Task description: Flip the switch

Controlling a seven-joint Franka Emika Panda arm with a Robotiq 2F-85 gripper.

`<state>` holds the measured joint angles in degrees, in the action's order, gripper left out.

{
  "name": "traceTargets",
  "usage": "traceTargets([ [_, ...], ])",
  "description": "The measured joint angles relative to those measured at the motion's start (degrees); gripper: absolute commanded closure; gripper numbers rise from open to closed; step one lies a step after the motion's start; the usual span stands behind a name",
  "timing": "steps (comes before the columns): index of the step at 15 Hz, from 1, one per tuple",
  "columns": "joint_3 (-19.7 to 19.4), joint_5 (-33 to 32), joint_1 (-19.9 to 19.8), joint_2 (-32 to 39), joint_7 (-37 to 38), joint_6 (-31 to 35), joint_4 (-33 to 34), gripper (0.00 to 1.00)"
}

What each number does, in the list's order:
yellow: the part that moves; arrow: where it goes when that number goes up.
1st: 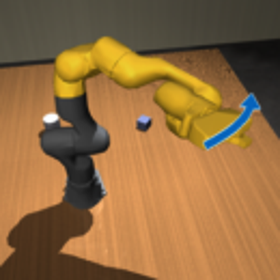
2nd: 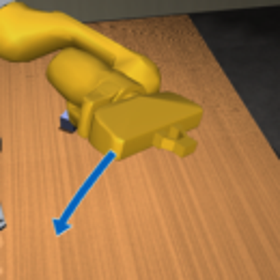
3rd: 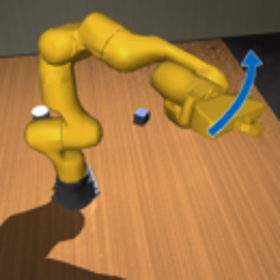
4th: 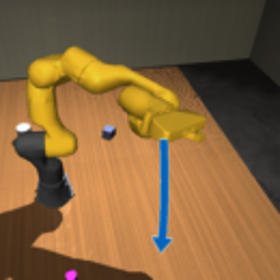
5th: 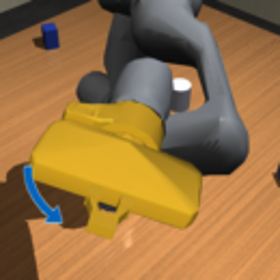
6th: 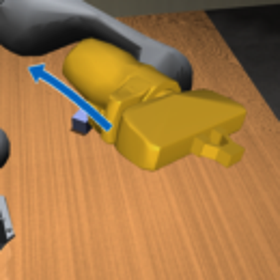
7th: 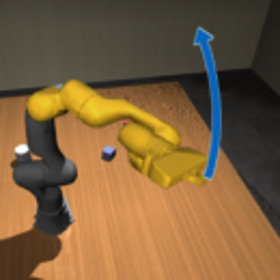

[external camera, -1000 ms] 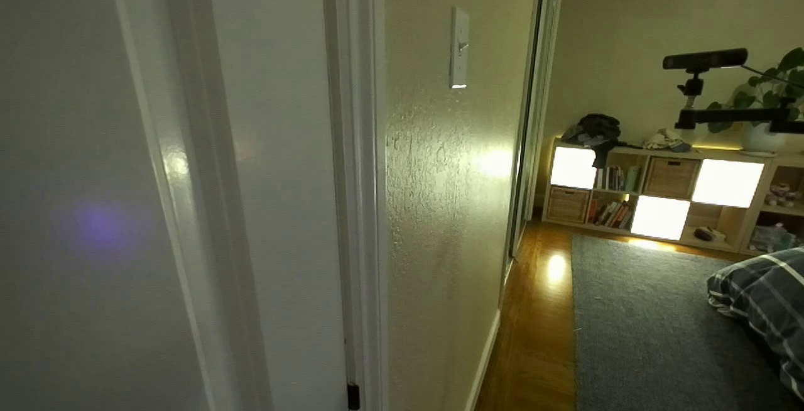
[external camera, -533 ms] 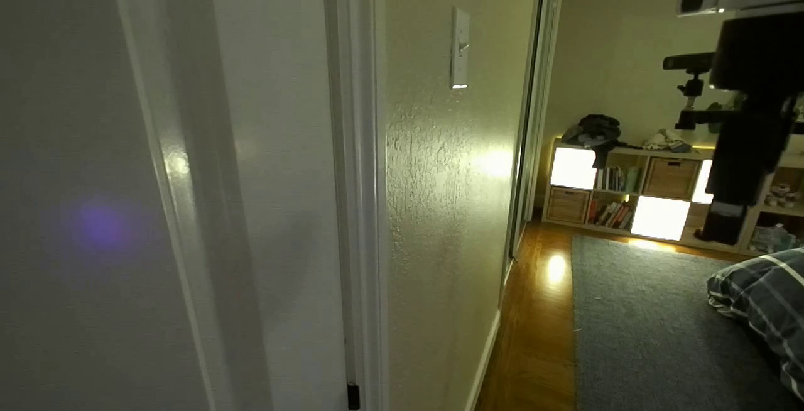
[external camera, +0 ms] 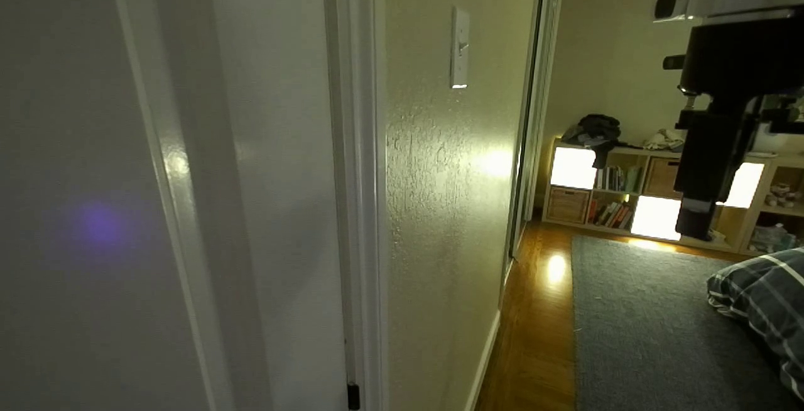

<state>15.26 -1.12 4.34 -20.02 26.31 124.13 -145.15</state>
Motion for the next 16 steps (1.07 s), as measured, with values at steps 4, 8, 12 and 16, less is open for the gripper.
traceTargets([
  [4, 0.0, 0.0, 0.0, 0.0, -0.1, 0.0, 0.0, 0.00],
  [8, -0.6, 0.0, 0.0, 0.1, -0.6, 0.8, 0.0, 0.00],
  [12, -3.5, -2.8, -0.9, 2.5, -5.2, 6.3, 1.2, 0.00],
  [16, -7.5, -4.0, -1.5, 8.4, -16.1, 10.0, 5.5, 0.00],
])
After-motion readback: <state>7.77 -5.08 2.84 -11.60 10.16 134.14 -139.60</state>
